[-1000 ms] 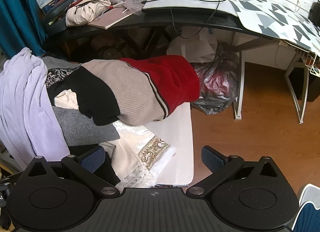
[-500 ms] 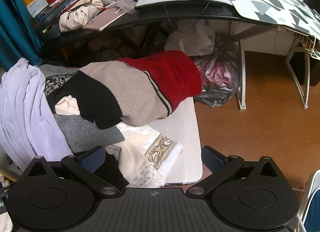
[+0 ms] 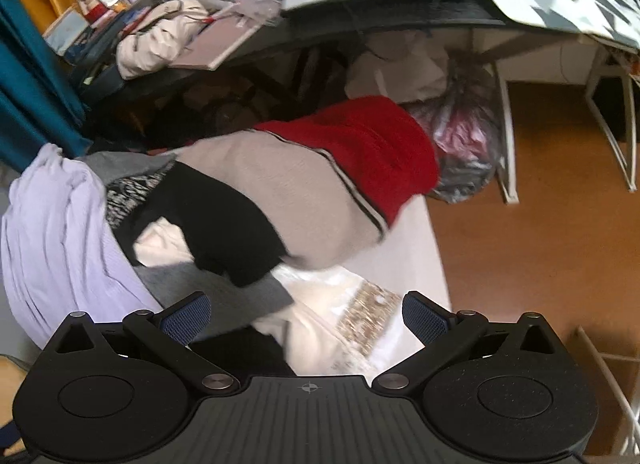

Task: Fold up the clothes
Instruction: 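Move both tools toward the lavender robe on the clothes pile, then grasp the lavender robe with the right gripper while the left gripper grasps it too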

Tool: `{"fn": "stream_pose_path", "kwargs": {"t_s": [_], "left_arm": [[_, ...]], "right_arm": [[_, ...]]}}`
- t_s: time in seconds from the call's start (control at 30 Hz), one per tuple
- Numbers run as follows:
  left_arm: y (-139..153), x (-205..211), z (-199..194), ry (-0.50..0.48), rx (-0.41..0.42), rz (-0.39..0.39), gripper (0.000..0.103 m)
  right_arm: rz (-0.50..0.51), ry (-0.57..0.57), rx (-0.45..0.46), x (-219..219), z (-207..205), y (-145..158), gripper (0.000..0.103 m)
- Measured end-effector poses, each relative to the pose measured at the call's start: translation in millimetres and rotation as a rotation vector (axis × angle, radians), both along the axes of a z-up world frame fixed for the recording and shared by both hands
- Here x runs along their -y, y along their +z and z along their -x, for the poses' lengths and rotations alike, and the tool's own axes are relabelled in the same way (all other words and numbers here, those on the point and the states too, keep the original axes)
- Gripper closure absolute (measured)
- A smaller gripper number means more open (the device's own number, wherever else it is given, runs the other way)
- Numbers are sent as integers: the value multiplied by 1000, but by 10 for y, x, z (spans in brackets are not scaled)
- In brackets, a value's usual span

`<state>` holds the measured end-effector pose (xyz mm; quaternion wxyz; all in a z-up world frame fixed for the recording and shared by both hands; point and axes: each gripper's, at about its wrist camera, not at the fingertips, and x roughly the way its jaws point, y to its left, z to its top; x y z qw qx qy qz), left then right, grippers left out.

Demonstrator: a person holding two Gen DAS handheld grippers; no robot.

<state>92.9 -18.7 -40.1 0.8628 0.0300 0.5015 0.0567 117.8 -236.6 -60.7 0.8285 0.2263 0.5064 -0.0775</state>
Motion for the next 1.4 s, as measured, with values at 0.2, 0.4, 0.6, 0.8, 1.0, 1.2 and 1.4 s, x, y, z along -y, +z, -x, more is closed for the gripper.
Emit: {"fn": "stream_pose_path", "kwargs": {"t_s": [0.2,0.4,0.6,0.8,1.0,1.2,1.4], "left_arm": [[-66,-407,-263,-29,43,16,1],[-19,-1097,-616,-1,108,73,1],[21,-1792,-1051,18,163,45,1],[17,-2245,-1551,-6,188,-4,1],[-30,-2796,-1961,57,179,86,18],[-176,-2967,-2183,3,116,118,19],[-234,-2946,-2207,-49,87,168,19]], "right_arm": [[7,31,11,-516,-557,126,2],[-25,33,11,-1015,-1073,238,6],[-14,4,11,-1477,-1531,243,7],[34,54,48,-2128,-2009,273,9],[63,147,95,-2761,-2551,341,23],[68,226,120,-3287,-2917,385,37],[90,295,130,-3659,-3080,379,43]]}}
